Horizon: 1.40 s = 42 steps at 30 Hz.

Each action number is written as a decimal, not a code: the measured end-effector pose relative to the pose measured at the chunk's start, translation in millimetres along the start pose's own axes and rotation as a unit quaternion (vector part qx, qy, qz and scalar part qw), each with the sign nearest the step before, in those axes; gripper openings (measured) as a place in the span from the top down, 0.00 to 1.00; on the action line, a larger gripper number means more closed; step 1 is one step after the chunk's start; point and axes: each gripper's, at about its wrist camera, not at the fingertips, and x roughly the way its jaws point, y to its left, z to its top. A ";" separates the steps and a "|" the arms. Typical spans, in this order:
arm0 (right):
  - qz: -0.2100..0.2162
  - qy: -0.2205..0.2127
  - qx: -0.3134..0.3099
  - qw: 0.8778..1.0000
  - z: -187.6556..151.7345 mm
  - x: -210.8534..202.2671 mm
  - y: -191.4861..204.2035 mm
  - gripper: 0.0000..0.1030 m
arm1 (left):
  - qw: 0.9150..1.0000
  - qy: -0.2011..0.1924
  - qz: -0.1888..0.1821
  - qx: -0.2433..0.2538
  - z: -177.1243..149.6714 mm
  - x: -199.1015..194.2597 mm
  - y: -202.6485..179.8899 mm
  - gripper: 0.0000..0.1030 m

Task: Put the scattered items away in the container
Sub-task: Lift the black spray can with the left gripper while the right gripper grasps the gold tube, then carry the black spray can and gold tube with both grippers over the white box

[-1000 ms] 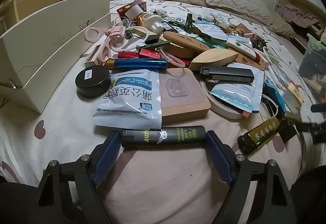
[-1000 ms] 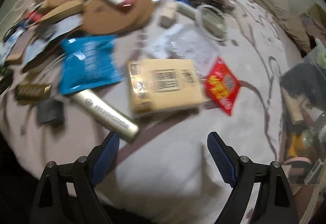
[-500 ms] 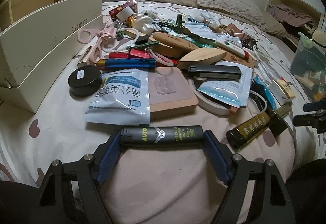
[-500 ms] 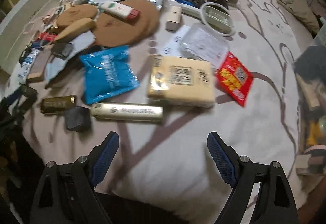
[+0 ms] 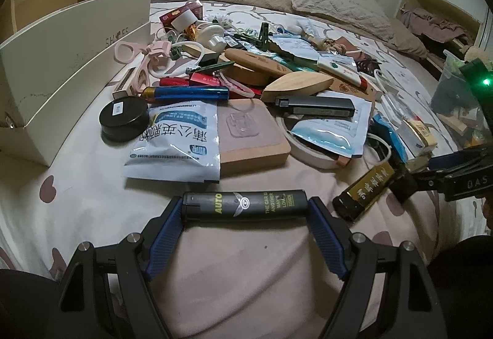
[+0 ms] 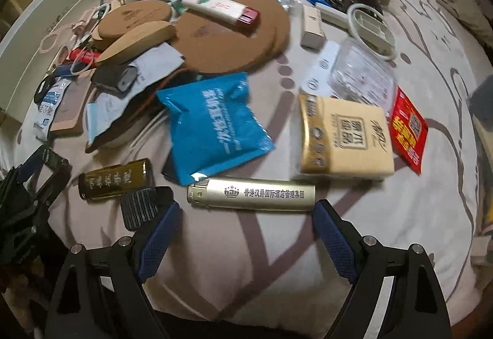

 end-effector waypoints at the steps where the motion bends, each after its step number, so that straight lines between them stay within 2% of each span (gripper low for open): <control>1: 0.001 -0.001 0.006 1.000 1.2 0.4 0.0 0.15 | 1.000 0.000 -0.001 0.000 -0.3 -0.3 0.1 0.23; 6: 0.007 -0.001 0.036 0.999 6.8 7.4 -5.2 0.15 | 1.000 0.002 0.002 0.003 -0.3 1.0 -0.7 0.22; 10: -0.013 -0.001 0.031 0.999 9.2 10.3 -5.5 0.15 | 1.000 0.002 0.011 0.007 -0.8 2.5 -2.6 0.22; 14: -0.012 -0.005 0.025 1.000 9.1 10.0 -1.4 0.15 | 1.000 0.002 0.013 0.009 -1.4 3.0 -3.3 0.19; 15: -0.009 -0.009 0.020 1.000 8.5 9.1 0.7 0.19 | 1.000 0.002 0.012 0.008 -1.4 3.2 -3.5 0.18; 19: -0.005 -0.029 0.012 0.999 4.6 3.2 6.7 0.19 | 1.000 0.004 0.008 0.006 -2.0 4.3 -4.7 0.10; 25: 0.005 -0.072 -0.010 0.997 -3.8 -19.6 23.2 0.19 | 1.000 0.004 0.010 0.005 -2.7 5.4 -6.5 0.04; 27: 0.011 -0.087 -0.016 0.996 -10.2 -27.2 16.6 0.19 | 1.000 0.003 0.012 0.006 -3.1 5.8 -6.7 0.03; 30: 0.016 -0.103 -0.016 0.994 -10.1 -31.7 22.0 0.19 | 1.000 0.004 0.013 0.005 -3.0 6.7 -7.1 0.03; 33: 0.029 -0.119 -0.006 0.992 -25.2 -39.0 18.4 0.19 | 1.000 0.003 0.007 -0.002 -2.4 6.6 -5.5 0.03; 37: 0.030 -0.164 0.027 0.986 -34.9 -51.9 9.7 0.19 | 1.000 0.003 0.002 -0.007 -0.8 6.2 -3.3 0.06; 42: 0.038 -0.203 0.054 0.977 -37.3 -62.3 12.2 0.19 | 1.000 0.000 0.016 -0.004 1.0 5.2 -1.7 0.18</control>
